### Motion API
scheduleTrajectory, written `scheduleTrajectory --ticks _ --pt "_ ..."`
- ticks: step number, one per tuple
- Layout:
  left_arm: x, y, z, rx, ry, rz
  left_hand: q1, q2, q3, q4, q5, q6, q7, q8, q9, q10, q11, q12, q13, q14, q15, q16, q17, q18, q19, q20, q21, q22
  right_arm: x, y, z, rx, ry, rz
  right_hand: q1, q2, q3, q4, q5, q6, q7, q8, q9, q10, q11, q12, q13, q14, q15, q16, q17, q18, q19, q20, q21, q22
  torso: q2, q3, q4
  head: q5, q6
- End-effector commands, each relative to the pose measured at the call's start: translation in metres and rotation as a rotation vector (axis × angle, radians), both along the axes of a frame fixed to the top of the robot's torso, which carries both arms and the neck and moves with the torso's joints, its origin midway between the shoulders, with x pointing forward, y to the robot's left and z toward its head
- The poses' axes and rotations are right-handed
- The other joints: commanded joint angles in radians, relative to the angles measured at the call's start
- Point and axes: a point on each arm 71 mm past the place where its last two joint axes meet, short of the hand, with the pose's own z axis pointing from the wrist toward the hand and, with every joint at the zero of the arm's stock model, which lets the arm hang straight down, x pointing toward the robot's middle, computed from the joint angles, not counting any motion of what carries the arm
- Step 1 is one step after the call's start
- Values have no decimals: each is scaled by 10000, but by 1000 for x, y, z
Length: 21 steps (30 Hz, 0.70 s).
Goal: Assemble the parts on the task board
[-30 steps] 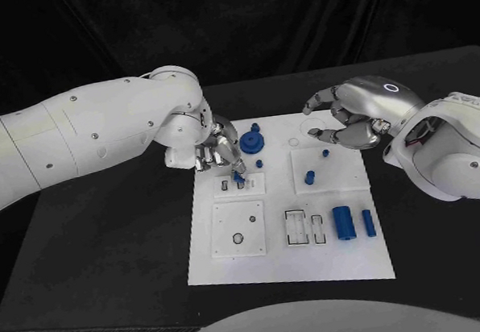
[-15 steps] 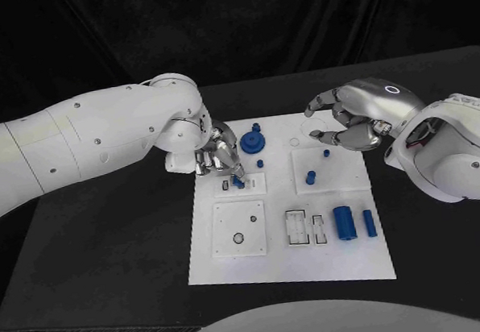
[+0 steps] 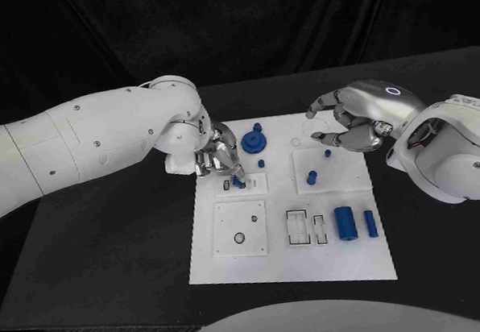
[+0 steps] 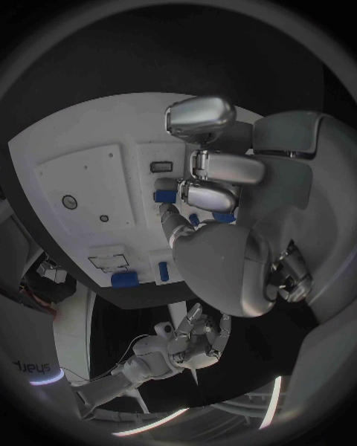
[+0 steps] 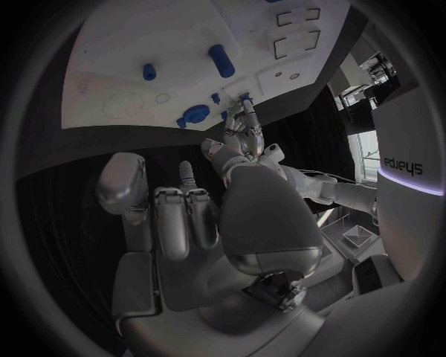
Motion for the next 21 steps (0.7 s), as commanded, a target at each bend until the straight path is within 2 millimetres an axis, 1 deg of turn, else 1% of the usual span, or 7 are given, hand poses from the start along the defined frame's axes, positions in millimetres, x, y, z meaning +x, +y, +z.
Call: scheduleTrajectory --ticks 1,3,5,6,7,8,21 --pt "0 -1 -2 29 -191 -190 -35 90 54 -7 46 313 -250 -39 3 -71 -6 -26 656 553 -31 -43 2094 -96 -43 1 -31 1635 0 0 -2 -73 193 -163 90 -3 -4 69 29 74 6 43 -13 575 45 -63 2008 845 12 -64 1717 109 -75 -16 -51 1197 0 0 2 19 -2" --pt "0 -1 -3 24 -202 -224 -73 85 52 1 15 327 -243 -57 -2 -76 2 -30 652 543 -26 -48 2083 -95 -49 4 -40 1633 1 0 -3 -81 224 -169 89 0 -3 73 29 78 6 44 -16 573 46 -65 2006 844 12 -65 1712 110 -76 -15 -59 1195 2 -1 -2 36 -2" --pt "-1 -2 -3 19 -200 -249 -124 81 54 -3 -100 351 -244 -93 -10 -82 8 -36 647 545 -19 -48 2085 -95 -49 10 -47 1632 1 0 -3 -90 244 -174 89 0 -3 73 29 78 6 44 -16 573 46 -65 2006 844 12 -65 1712 110 -76 -15 -59 1195 4 -3 -3 44 -2" --pt "-1 -2 -4 20 -184 -274 -198 90 41 -7 -411 385 -251 -150 -19 -86 8 -40 643 526 -15 -57 2065 -94 -55 19 -65 1630 1 0 -3 -99 259 -179 89 0 -3 73 29 78 6 44 -16 573 46 -65 2006 844 12 -65 1712 110 -76 -15 -59 1195 5 -2 -2 40 -2" --pt "-1 -3 -5 24 -165 -295 -245 90 18 1 -574 402 -255 -179 -24 -90 9 -44 638 527 -15 -57 2066 -94 -54 25 -72 1629 1 0 -3 -107 271 -182 89 0 -3 73 29 78 6 44 -16 573 46 -65 2006 844 12 -65 1712 110 -76 -15 -59 1195 5 0 -3 38 -2" --pt "-1 -3 -5 26 -149 -308 -285 84 -4 11 -645 415 -251 -200 -27 -96 10 -49 634 525 -10 -59 2064 -90 -62 23 -85 1626 1 0 -3 -113 280 -184 90 6 -1 79 29 85 6 45 -21 563 46 -75 1992 840 13 -73 1693 113 -81 -15 -78 1190 4 0 -6 41 -2" --pt "-3 -3 -11 8 -40 -336 -318 86 -19 23 -690 421 -250 -219 -31 -97 13 -49 634 519 -9 -61 2057 -88 -67 24 -94 1624 2 -1 -5 -162 423 -251 98 19 8 88 34 106 5 50 -33 523 47 -117 1937 839 14 -77 1685 119 -89 -13 -115 1181 -4 5 -1 33 -2"
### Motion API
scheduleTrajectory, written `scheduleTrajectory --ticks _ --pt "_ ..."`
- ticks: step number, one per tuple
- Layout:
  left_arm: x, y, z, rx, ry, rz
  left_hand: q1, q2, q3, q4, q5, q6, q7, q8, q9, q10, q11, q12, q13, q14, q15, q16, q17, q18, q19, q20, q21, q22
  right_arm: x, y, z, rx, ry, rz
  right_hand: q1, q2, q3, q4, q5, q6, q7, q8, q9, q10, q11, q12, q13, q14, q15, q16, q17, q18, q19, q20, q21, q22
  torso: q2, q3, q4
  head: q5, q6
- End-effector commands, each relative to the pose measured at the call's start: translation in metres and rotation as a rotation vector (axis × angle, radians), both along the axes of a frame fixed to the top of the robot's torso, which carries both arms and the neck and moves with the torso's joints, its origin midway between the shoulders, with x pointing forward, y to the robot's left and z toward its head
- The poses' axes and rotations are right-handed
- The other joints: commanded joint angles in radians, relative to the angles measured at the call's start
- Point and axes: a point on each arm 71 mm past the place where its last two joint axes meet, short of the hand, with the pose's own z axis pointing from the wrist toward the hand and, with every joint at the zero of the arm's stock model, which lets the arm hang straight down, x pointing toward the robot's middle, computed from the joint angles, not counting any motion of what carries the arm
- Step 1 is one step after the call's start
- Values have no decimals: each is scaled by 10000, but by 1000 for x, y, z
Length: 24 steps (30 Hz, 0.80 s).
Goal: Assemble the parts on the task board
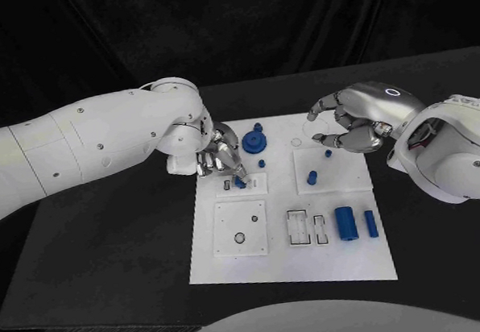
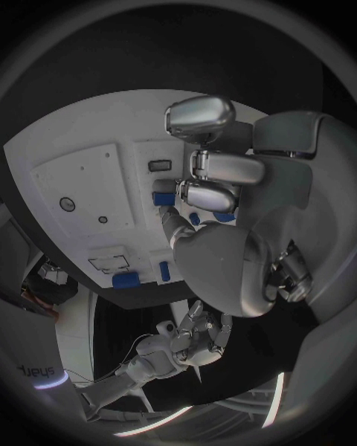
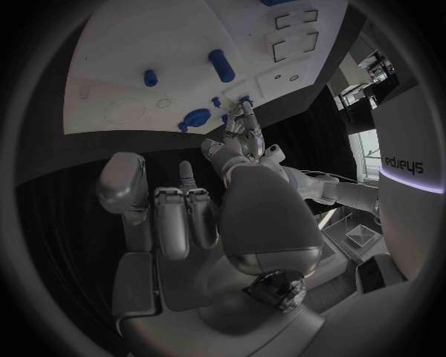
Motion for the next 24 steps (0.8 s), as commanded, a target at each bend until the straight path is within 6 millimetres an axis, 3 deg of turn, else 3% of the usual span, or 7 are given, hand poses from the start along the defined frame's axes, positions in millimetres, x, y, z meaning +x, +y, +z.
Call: scheduleTrajectory --ticks 1,9,10,11,13,18,24 --pt "-4 -1 -8 87 121 -157 -71 -4 -24 38 -74 66 -100 -52 7 -63 -22 -51 633 519 -9 -61 2057 -90 -65 25 -52 1625 0 -1 -2 -82 169 -176 99 20 -19 61 34 71 -31 50 -14 509 47 -77 1920 840 14 -35 1692 118 -88 -12 -60 1183 -3 3 3 12 -2" --pt "-5 -1 -9 160 205 -230 -143 -20 -68 53 -187 91 -105 -91 0 -98 -21 -80 602 486 -6 -75 2022 -82 -89 28 -88 1614 1 -1 -4 -129 259 -198 106 26 -13 65 38 78 -30 50 -24 424 48 -163 1807 838 16 -39 1681 123 -96 -11 -95 1175 -5 6 -3 25 -2" --pt "-5 -1 -9 173 219 -238 -183 -22 -98 53 -310 108 -109 -126 -7 -103 -23 -83 599 488 -6 -76 2023 -80 -95 30 -103 1611 1 -1 -4 -134 273 -200 106 26 -13 65 38 78 -30 50 -24 424 48 -163 1807 838 16 -39 1681 123 -96 -11 -95 1175 -3 6 -2 26 -2" --pt "-5 -1 -9 186 232 -245 -309 -44 -210 112 -713 132 -116 -192 -27 -104 -20 -81 600 478 -5 -81 2013 -82 -96 40 -118 1610 1 -1 -4 -139 285 -201 106 26 -13 65 38 78 -30 50 -24 424 48 -163 1807 838 16 -39 1681 123 -96 -11 -95 1175 -6 5 -3 24 -2" --pt "-5 -1 -10 208 255 -259 -529 -78 -425 247 -1088 178 -105 -304 -71 -114 -9 -84 595 464 4 -89 1997 -77 -112 50 -155 1602 1 -1 -5 -147 306 -200 110 27 -11 67 39 81 -31 49 -30 384 49 -205 1752 837 16 -40 1679 125 -98 -10 -104 1172 -5 6 -3 27 -2" --pt "-6 0 -10 251 304 -291 -1052 -147 -959 611 -1661 293 -59 -547 -171 -145 29 -90 584 438 41 -102 1970 -61 -156 71 -247 1582 1 -1 -6 -167 356 -199 131 28 2 70 55 91 -30 44 -57 316 49 -280 1659 834 17 -48 1662 127 -102 -9 -123 1168 -3 3 -3 36 -2" --pt "-6 0 -11 253 331 -309 -1708 -157 -1626 1107 -2014 484 -32 -723 -189 -158 68 -75 599 431 76 -106 1966 -49 -175 107 -316 1571 1 -1 -7 -189 392 -204 143 23 7 73 64 96 -30 40 -77 247 48 -357 1561 833 17 -50 1658 126 -99 -8 -117 1169 0 1 -2 29 -2"
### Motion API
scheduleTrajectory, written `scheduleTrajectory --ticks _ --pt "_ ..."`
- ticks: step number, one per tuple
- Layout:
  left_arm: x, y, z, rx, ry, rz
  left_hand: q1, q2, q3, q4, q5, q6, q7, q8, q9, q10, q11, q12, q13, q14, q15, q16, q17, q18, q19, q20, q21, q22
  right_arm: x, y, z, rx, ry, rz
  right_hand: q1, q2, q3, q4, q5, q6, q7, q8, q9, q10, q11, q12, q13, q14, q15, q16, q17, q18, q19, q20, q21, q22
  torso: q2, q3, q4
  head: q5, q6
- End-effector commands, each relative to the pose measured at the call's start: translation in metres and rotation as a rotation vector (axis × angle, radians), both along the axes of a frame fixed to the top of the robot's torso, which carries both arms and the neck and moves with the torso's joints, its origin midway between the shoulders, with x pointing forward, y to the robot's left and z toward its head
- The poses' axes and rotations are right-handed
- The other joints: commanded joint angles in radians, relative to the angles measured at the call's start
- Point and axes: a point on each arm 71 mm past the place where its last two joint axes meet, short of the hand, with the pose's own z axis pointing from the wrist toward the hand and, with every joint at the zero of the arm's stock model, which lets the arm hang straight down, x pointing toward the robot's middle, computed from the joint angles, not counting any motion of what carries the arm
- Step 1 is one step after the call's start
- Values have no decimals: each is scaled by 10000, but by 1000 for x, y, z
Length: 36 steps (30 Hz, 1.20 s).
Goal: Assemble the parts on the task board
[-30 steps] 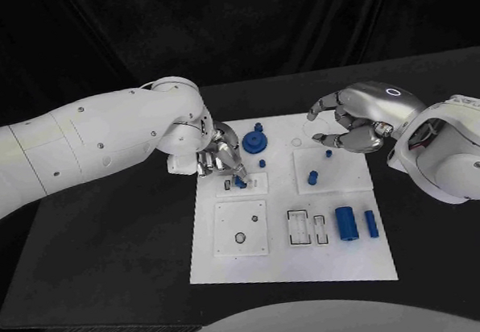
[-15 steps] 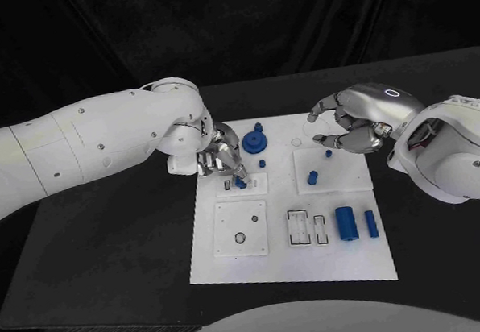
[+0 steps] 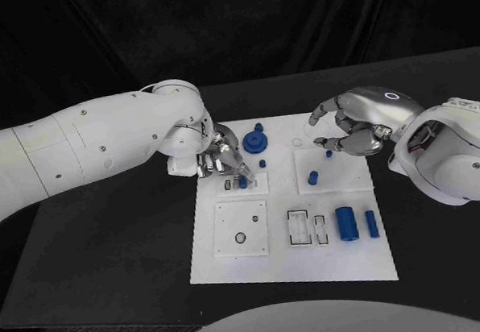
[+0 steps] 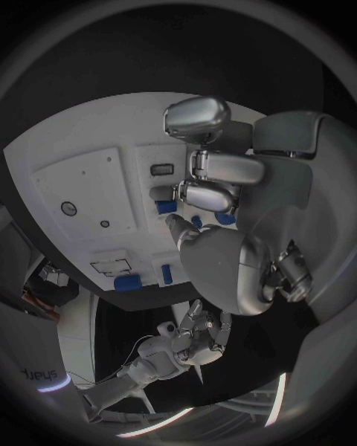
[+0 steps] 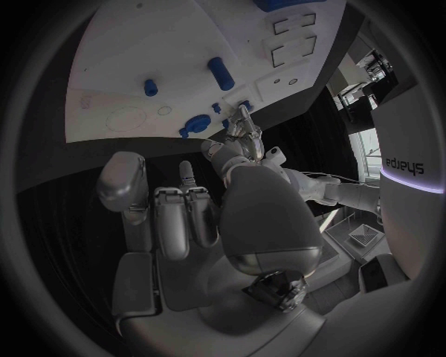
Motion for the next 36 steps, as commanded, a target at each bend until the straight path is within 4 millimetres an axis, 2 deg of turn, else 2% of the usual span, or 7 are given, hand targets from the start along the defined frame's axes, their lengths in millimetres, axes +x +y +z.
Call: scheduleTrajectory --ticks 1,7,14,19,24,29,36 --pt "-5 -1 -7 127 330 -262 -288 21 -297 178 -190 140 -9 -41 64 -29 13 -30 603 433 75 -28 1969 -47 -61 0 -43 1574 0 -1 -2 -85 106 -145 91 -31 8 74 65 61 6 40 -17 243 48 -67 1559 833 16 -50 1658 125 -63 27 -32 1162 4 -4 1 -8 -2" --pt "-5 0 -7 144 343 -245 -563 111 -716 373 -331 365 -101 222 495 3 -50 4 642 461 31 -17 2000 -47 -31 -29 -41 1583 0 -1 -2 -100 130 -151 105 -34 16 78 77 70 5 35 -42 182 46 -138 1470 834 14 -52 1656 127 -66 28 -52 1158 3 1 5 -5 -2" --pt "-4 2 -7 86 294 -163 -635 281 -1047 459 -324 517 -250 713 1298 135 -167 99 745 580 -67 31 2126 -77 105 -115 82 1629 1 -2 -3 -101 151 -172 128 -45 33 103 90 89 -1 21 -114 -58 36 -432 1104 835 7 -54 1653 133 -67 24 -92 1150 3 -2 8 -19 -2" --pt "-5 4 -7 4 209 -41 -627 291 -1104 456 -326 532 -277 788 1446 226 -195 163 813 641 -94 55 2189 -101 196 -140 178 1661 1 -3 -3 -94 147 -187 133 -54 37 121 88 100 -4 16 -152 -143 30 -553 957 834 2 -57 1645 133 -63 21 -102 1149 1 -5 8 2 -2" --pt "-8 10 -5 -155 40 170 -523 307 -1335 417 -323 667 -449 1257 2143 843 -365 622 1314 1037 -260 220 2634 -204 632 -293 627 1802 1 -5 -3 -56 107 -238 126 -60 36 142 82 106 -7 11 -179 -193 25 -631 861 833 -2 -59 1639 134 -61 18 -109 1149 -3 -5 7 32 -2" --pt "-8 18 8 -369 -343 382 -495 268 -1481 431 -347 692 -515 1438 2452 1065 -439 790 1507 1037 -334 220 2634 -249 810 -368 808 1859 2 -8 -3 -63 96 -308 114 -71 30 168 67 113 -11 8 -207 -238 17 -707 768 835 -8 -57 1645 137 -62 14 -133 1145 1 2 11 61 -2" --pt "2 32 39 -642 -1218 852 -324 181 -1596 347 -337 659 -564 1491 2655 1428 -500 1089 1866 1037 -399 220 2634 -307 1018 -435 1034 1935 3 -11 -3 -98 100 -378 105 -77 26 190 50 118 -14 6 -228 -266 8 -758 706 832 -14 -63 1631 142 -67 11 -165 1138 3 1 8 26 -2"
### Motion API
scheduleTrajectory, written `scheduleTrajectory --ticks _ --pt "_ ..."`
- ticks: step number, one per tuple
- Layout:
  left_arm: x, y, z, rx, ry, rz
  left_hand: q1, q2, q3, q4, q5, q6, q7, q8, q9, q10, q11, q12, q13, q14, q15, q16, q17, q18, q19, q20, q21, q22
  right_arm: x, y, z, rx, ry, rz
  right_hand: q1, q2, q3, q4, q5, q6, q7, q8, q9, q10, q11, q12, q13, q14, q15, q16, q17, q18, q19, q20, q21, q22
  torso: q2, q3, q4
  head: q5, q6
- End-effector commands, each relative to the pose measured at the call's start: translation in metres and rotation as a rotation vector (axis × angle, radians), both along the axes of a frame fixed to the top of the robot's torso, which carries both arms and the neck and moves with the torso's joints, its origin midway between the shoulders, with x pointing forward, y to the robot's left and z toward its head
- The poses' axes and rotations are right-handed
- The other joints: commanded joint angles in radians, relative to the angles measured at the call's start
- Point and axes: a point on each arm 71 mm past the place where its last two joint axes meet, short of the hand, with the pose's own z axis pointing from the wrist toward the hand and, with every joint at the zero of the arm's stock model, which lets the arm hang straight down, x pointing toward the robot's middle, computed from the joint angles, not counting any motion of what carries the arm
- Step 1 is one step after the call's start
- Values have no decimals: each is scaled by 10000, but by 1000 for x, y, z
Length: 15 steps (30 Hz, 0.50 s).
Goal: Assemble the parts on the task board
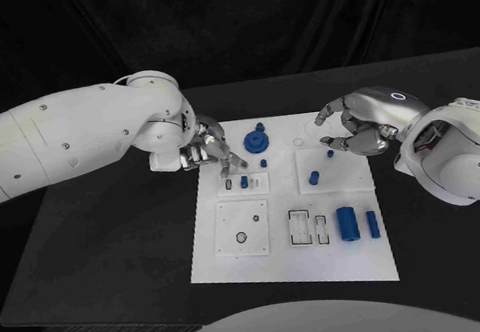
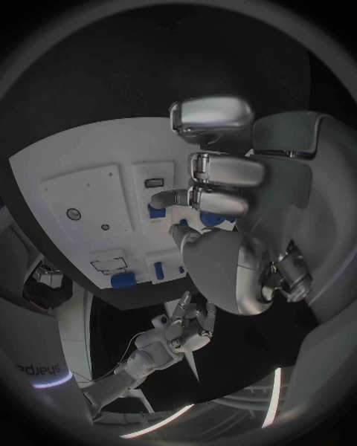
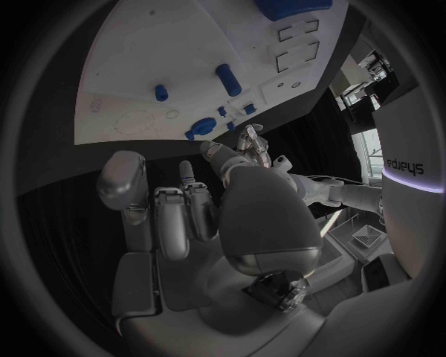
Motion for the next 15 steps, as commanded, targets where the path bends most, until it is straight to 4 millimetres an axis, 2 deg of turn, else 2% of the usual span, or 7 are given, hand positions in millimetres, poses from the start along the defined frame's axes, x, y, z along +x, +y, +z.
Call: scheduleTrajectory --ticks 1,7,15 --pt "6 3 14 -412 -595 363 123 1 -56 -34 -38 -41 -77 36 49 382 -30 111 1866 1047 -64 26 2634 -148 112 -4 86 1935 1 -2 -1 -22 7 -156 60 -38 -5 61 5 58 -8 5 -16 -65 21 -57 695 830 -17 -68 1619 146 -70 9 -44 1138 7 5 -7 -17 -2" --pt "18 14 31 -499 -1029 703 187 -70 -170 -42 -64 -169 -68 -43 123 509 -40 219 1995 1047 -88 26 2634 -165 179 -38 152 1955 3 -4 -2 -77 24 -208 51 -40 -10 76 -5 60 -10 5 -26 -72 16 -74 674 830 -20 -69 1617 145 -67 6 -39 1140 13 13 7 -8 -2" --pt "30 22 34 -348 -1027 890 197 -65 -211 -19 -43 -219 -57 -86 137 525 -33 233 2012 1047 -85 26 2634 -168 191 -41 164 1958 5 -5 -3 -147 58 -203 50 -39 -9 82 -7 62 -12 4 -32 -80 13 -89 655 828 -23 -72 1609 146 -69 5 -49 1138 30 -13 -12 -2 -2"
